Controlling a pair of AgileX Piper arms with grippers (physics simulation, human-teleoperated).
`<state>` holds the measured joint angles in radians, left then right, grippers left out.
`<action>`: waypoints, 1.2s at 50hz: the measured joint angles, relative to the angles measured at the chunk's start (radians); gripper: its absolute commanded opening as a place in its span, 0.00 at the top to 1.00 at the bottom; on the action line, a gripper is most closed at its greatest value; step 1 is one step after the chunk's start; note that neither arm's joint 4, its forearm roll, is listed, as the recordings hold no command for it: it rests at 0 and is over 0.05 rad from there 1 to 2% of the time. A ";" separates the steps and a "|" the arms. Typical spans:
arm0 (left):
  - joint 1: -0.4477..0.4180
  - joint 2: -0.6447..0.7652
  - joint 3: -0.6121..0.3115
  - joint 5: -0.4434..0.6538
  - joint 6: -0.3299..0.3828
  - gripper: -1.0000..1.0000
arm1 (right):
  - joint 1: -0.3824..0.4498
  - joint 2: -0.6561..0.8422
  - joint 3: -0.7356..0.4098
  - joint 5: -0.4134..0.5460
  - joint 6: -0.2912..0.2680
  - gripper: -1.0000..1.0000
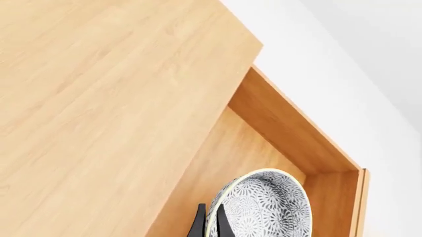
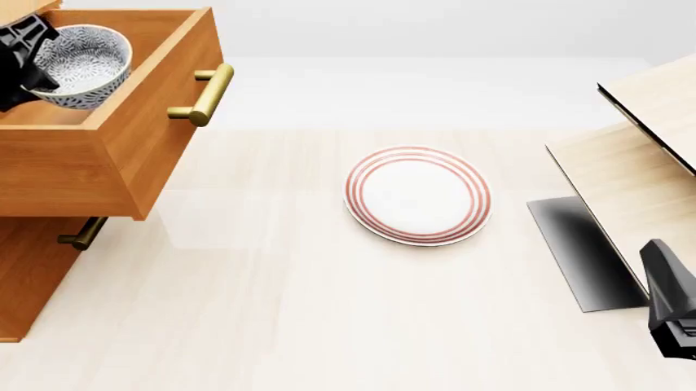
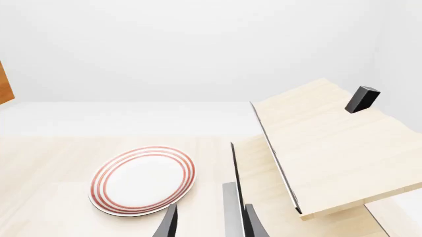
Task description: Open the top drawer of the cabinet and put the bowl in it.
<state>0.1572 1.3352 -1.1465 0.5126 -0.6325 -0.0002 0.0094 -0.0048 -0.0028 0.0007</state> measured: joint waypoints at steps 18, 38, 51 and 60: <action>-0.013 0.020 -0.005 -0.008 0.001 0.00 | 0.000 0.000 0.000 0.000 0.000 0.00; -0.031 0.011 -0.043 0.031 0.020 0.00 | 0.000 0.000 0.000 0.000 0.000 0.00; -0.025 -0.011 -0.065 0.077 0.038 0.00 | 0.000 0.000 0.000 0.000 0.000 0.00; -0.025 -0.037 -0.079 0.114 0.052 0.00 | 0.000 0.000 0.000 0.000 0.000 0.00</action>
<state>0.1326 1.2986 -1.2256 0.6263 -0.5807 -0.0002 0.0094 -0.0048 -0.0028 0.0007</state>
